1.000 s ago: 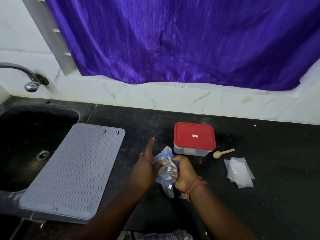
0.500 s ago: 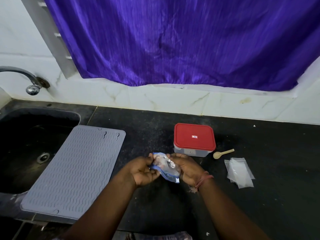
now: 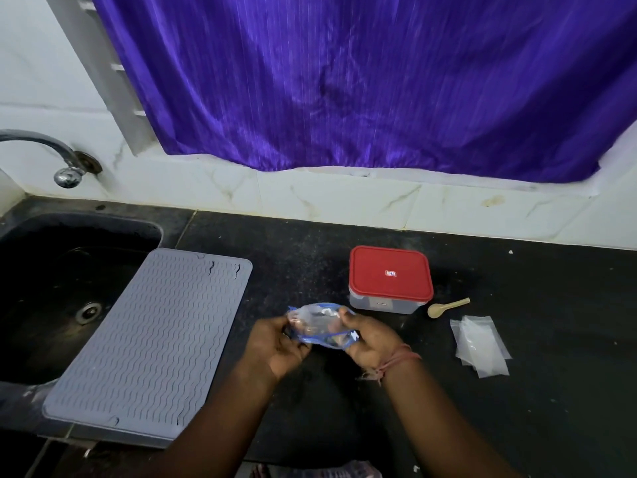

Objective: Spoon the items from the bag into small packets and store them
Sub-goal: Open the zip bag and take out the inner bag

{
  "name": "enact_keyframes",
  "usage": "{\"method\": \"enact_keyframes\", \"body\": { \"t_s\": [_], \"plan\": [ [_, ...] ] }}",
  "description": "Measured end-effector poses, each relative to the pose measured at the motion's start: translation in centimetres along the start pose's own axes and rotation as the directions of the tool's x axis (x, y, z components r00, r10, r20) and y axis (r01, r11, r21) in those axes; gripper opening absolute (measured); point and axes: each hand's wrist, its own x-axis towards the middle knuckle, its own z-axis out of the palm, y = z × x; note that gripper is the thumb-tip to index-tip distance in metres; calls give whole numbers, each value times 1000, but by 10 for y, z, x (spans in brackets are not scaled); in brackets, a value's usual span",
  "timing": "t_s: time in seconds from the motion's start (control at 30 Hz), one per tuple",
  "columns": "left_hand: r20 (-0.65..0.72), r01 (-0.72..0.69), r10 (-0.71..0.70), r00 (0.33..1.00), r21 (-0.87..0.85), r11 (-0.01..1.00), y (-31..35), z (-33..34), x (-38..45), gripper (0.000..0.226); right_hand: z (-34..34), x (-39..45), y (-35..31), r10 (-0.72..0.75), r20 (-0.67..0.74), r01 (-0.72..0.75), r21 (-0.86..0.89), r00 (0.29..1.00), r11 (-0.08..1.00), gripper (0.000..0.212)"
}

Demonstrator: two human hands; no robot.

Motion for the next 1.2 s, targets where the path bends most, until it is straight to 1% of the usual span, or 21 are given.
{"method": "enact_keyframes", "body": {
  "t_s": [0.03,0.1,0.13,0.2,0.3,0.37,0.4,0.43,0.47,0.53,0.57,0.6,0.67,0.73,0.8,0.87,0.9,0.93,0.97,1.1,1.2],
  "plan": [
    [42,8,-7,999,-14,1000,5,-3,-1,27,-1,-3,-2,8,6,-9,58,1000,998,25],
    [111,24,-24,994,-5,1000,13,-9,0,23,-3,-2,-5,26,45,-32,141,999,989,40],
    [149,14,-24,989,65,998,13,-10,-2,19,-3,-3,-6,46,59,-55,154,997,986,47],
    [203,-78,-1,979,378,923,6,-11,-5,16,-2,-3,-4,76,46,-81,113,996,990,52],
    [216,-310,233,948,791,528,-13,-10,3,28,-4,6,0,15,-87,-12,33,996,999,44],
    [234,-332,404,884,923,192,-15,-11,11,32,-4,14,2,-61,-177,51,-61,982,997,55],
    [218,-298,443,870,947,118,-14,-12,13,35,-1,13,2,-86,-175,72,-87,981,994,49],
    [196,-281,445,874,950,133,-11,-12,13,35,-1,12,3,-84,-127,70,-109,988,992,41],
    [155,-282,403,902,918,278,-7,-13,12,34,-1,6,2,-55,-33,50,-144,998,988,32],
    [13,-122,152,988,668,734,3,-11,10,30,-8,-2,2,-28,113,66,-351,993,934,21],
    [-13,-4,12,1000,518,855,8,-11,9,29,-13,-4,4,-37,137,98,-473,990,875,25],
    [-19,81,-80,997,399,913,11,-12,10,31,-18,-4,7,-43,136,113,-569,990,815,28],
    [-22,120,-119,993,320,940,13,-14,12,42,-20,0,13,-106,78,131,-678,991,723,20],
    [52,87,-113,992,358,930,10,-15,11,48,-18,7,14,-223,-10,142,-740,975,657,11],
    [146,17,-115,983,545,838,8,-18,6,36,-16,11,12,-257,-131,107,-666,958,739,8],
    [129,-97,-16,992,819,565,4,-20,14,38,-15,13,10,-129,-168,44,-435,977,899,14],
    [110,-131,78,991,922,365,3,-22,20,42,-13,12,11,-70,-151,15,-338,986,941,18],
    [84,-114,133,988,965,236,2,-21,22,36,-12,13,13,-33,-139,-7,-278,990,960,22],
    [62,-99,167,984,970,223,0,-22,27,26,-12,14,16,-13,-134,-20,-242,991,970,25],
    [-24,-33,89,996,807,589,-5,-27,34,19,-12,14,20,117,-153,-137,-130,981,982,31],
    [-69,65,-28,997,619,783,1,-22,28,9,-16,4,16,182,-6,-182,-107,983,978,34]
  ]
}}
